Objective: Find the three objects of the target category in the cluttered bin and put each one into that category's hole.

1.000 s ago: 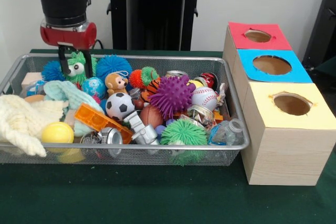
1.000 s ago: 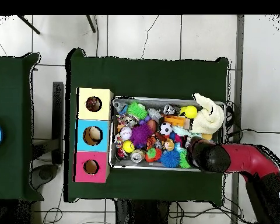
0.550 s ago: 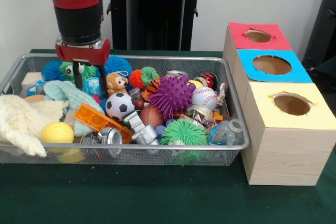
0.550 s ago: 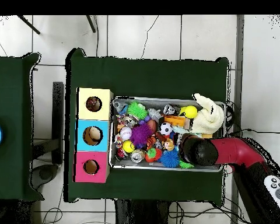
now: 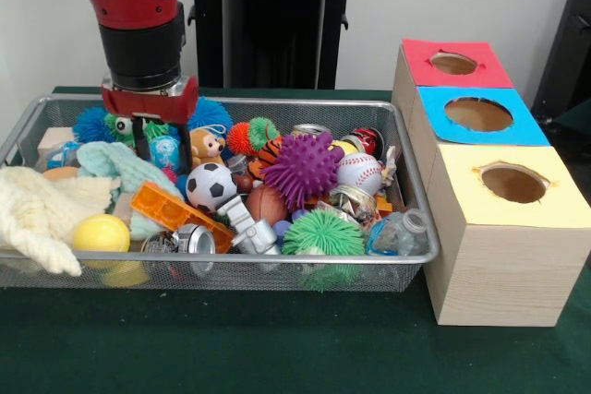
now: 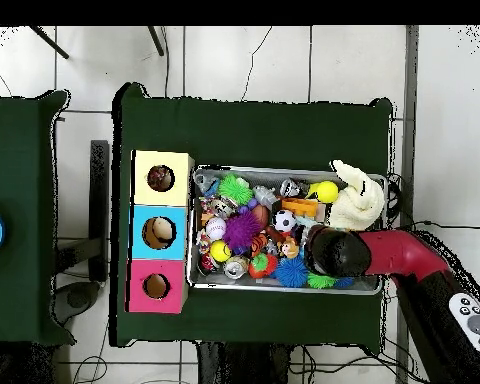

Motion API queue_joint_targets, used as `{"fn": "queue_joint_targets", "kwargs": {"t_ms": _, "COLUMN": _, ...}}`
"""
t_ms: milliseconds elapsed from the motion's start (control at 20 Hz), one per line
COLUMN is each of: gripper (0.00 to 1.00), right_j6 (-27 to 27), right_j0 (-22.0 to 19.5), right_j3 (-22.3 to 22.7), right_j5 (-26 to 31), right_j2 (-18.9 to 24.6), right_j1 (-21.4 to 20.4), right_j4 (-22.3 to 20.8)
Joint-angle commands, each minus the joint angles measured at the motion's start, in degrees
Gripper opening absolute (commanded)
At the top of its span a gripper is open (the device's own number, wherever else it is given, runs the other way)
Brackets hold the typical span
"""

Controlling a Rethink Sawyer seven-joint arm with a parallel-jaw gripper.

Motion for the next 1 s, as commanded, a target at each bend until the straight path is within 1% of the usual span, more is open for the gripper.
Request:
{"fn": "queue_joint_targets", "kwargs": {"t_ms": 50, "gripper": 1.0, "right_j6": -11.8, "right_j0": -1.6, "right_j3": -6.0, "right_j5": 9.1, "right_j2": 1.2, "right_j1": -0.8, "right_j4": 2.3}}
{"fn": "queue_joint_targets", "kwargs": {"t_ms": 200, "gripper": 1.0, "right_j6": -12.1, "right_j0": -1.9, "right_j3": -6.2, "right_j5": 9.9, "right_j2": 1.8, "right_j1": -1.4, "right_j4": 2.8}}
{"fn": "queue_joint_targets", "kwargs": {"t_ms": 350, "gripper": 1.0, "right_j6": -13.0, "right_j0": -1.6, "right_j3": -6.5, "right_j5": 11.3, "right_j2": 2.2, "right_j1": -3.0, "right_j4": 3.1}}
{"fn": "queue_joint_targets", "kwargs": {"t_ms": 600, "gripper": 1.0, "right_j6": -13.7, "right_j0": -0.3, "right_j3": -10.0, "right_j5": 14.5, "right_j2": 2.9, "right_j1": -3.3, "right_j4": 3.8}}
{"fn": "queue_joint_targets", "kwargs": {"t_ms": 1000, "gripper": 1.0, "right_j6": -12.2, "right_j0": 0.4, "right_j3": -11.2, "right_j5": 14.2, "right_j2": 2.8, "right_j1": -3.3, "right_j4": 3.6}}
